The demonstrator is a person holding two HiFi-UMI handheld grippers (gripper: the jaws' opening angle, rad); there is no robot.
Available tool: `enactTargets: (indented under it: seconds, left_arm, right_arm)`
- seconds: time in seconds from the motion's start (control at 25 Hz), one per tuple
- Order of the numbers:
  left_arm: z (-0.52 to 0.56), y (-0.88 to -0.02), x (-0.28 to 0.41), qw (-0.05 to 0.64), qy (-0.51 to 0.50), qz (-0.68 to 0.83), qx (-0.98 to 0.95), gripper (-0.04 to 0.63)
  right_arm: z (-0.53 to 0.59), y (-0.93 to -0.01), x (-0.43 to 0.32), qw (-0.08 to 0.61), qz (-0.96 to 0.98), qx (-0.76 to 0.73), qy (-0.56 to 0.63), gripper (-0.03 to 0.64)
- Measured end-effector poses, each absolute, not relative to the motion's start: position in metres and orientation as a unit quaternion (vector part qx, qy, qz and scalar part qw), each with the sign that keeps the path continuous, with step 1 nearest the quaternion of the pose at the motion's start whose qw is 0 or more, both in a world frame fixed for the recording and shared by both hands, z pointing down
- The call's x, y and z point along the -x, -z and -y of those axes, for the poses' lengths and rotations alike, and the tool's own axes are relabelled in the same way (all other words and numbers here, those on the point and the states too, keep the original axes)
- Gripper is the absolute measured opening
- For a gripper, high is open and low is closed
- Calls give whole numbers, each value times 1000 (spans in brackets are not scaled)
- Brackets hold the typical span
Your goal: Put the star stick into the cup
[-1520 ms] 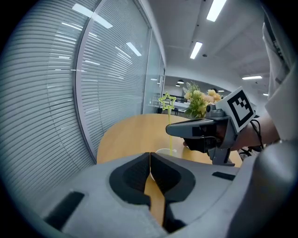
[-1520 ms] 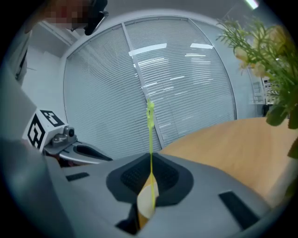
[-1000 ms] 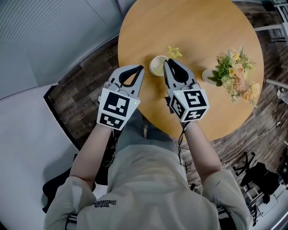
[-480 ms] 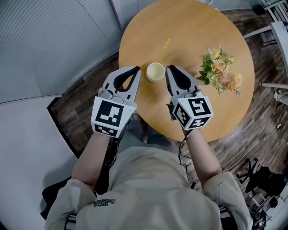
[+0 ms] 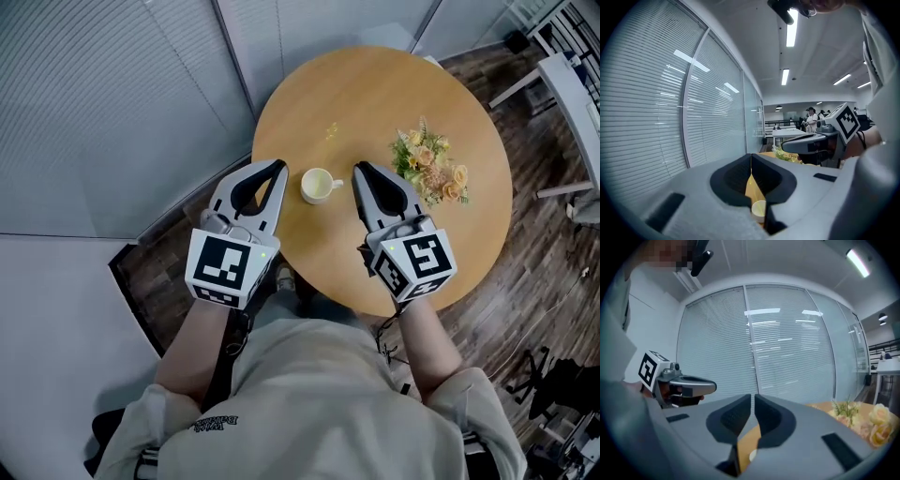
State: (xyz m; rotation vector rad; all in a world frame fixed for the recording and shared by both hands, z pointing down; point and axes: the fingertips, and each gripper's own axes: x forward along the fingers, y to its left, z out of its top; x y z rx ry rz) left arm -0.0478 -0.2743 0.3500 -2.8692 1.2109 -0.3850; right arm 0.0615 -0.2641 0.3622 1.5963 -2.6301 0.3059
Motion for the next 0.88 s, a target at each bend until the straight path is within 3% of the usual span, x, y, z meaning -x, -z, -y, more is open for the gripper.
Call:
enactTargets:
  seconds: [0.44, 0.88]
  left_arm:
    - [240, -252, 38, 55, 58, -389, 918, 23]
    - [231, -257, 53, 66, 77, -394, 914, 23]
  right_arm:
    - [206, -245, -52, -2, 883, -469, 14, 34]
    - [193, -233, -46, -6, 897, -441, 24, 34]
